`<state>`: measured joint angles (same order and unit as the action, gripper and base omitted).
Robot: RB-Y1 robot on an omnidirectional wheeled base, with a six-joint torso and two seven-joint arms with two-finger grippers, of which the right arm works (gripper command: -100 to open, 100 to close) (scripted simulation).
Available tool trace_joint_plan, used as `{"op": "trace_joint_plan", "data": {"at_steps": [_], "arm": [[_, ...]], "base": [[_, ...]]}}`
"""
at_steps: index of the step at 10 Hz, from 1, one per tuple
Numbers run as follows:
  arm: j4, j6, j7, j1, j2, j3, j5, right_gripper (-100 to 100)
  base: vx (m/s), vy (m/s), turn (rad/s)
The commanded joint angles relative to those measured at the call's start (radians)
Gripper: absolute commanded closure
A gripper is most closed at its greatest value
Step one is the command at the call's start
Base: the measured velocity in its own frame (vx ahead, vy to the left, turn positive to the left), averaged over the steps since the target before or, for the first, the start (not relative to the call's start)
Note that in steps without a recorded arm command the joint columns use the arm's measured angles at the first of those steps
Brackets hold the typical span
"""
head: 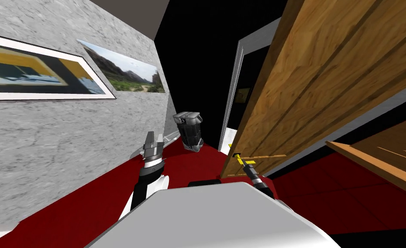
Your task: Pull the door open
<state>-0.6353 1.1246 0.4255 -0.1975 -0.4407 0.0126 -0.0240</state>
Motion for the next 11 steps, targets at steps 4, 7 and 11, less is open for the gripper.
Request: {"op": "trace_joint_plan", "data": {"at_steps": [4,7,11], "arm": [[0.022,0.062,0.015,-0.026,-0.014,0.006,0.004,100],[0.039,0.097,0.023,-0.038,-0.022,0.009,0.005,100],[0.034,0.110,0.028,-0.054,-0.030,0.010,0.005,100]], "base": [[-0.222,-0.063,0.179],[-0.164,-0.064,0.137],[-0.165,-0.049,0.129]]}}
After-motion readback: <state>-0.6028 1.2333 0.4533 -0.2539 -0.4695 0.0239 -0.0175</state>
